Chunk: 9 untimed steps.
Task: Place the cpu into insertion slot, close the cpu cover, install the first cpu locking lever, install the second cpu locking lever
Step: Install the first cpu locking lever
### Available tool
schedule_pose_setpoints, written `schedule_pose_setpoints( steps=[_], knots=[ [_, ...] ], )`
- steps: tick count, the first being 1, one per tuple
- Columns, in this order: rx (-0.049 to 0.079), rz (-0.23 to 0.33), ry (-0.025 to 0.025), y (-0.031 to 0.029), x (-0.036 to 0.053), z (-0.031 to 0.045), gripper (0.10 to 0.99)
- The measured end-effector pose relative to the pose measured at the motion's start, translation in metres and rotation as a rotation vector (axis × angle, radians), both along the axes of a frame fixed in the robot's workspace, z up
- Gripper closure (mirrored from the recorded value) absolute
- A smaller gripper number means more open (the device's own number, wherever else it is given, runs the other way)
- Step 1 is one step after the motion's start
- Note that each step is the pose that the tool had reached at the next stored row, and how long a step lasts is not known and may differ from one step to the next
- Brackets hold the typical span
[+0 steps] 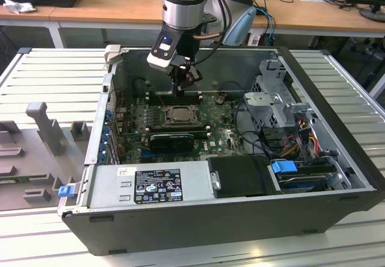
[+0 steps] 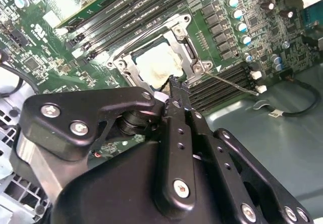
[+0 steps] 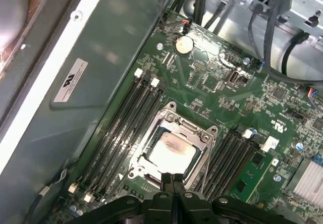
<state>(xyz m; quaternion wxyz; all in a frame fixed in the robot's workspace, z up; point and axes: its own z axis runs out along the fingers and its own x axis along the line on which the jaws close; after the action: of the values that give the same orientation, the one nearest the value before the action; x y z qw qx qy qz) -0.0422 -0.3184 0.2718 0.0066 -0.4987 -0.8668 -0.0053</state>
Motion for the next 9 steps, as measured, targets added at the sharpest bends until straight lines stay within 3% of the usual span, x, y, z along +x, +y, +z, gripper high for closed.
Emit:
schedule_pose_setpoints(
  steps=[9],
  knots=[
    [0.000,0.084,0.0000,0.0000,0.0000,0.0000,0.980]
  ],
)
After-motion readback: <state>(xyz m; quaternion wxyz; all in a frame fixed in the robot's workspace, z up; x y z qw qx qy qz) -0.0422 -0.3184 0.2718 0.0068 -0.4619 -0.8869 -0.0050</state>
